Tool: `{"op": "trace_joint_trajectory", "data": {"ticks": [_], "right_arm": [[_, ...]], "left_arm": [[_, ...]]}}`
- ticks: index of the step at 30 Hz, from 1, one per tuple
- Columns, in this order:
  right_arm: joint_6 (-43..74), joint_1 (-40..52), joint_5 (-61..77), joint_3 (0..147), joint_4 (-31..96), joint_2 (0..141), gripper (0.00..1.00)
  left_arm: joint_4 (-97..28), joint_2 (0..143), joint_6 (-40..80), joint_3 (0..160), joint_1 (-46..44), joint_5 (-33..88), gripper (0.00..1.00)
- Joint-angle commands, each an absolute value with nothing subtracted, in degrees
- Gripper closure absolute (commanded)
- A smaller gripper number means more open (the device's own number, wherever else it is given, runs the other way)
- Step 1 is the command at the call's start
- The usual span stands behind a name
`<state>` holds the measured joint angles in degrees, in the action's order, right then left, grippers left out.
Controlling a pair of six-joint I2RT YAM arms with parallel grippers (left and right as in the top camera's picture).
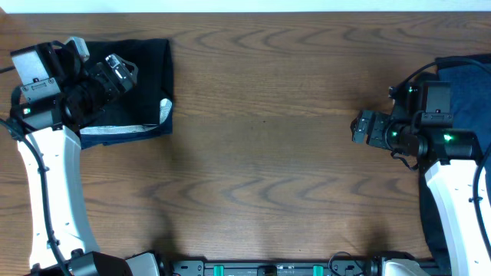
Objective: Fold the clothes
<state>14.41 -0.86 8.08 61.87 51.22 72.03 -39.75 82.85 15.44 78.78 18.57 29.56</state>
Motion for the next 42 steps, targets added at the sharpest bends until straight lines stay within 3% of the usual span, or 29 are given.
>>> {"op": "trace_joint_trajectory", "data": {"ticks": [1, 11, 18, 24, 32, 42], "right_arm": [[13.65, -1.1, 7.92, 62.02, 51.24, 72.03, 0.01], [13.65, -1.1, 7.92, 61.82, 51.22, 72.44, 0.01], [13.67, -0.47, 5.8, 60.86, 49.82, 62.57, 0.01], [13.63, 2.63, 5.76, 54.02, 36.75, 45.25, 0.01], [13.65, 3.99, 5.69, 31.44, 16.49, 16.99, 0.01], [14.33, 4.21, 4.91, 12.34, 3.09, 5.19, 0.01]], "left_arm": [[-39.86, 83.18, 15.33, 79.35, 18.5, 28.84, 0.02], [-39.86, 83.18, 15.33, 79.35, 18.5, 28.84, 0.02], [-39.86, 83.18, 15.33, 79.35, 18.5, 28.84, 0.02], [-39.86, 83.18, 15.33, 79.35, 18.5, 28.84, 0.02], [-39.86, 83.18, 15.33, 79.35, 18.5, 28.84, 0.02], [-39.86, 83.18, 15.33, 79.35, 18.5, 28.84, 0.02]]}}
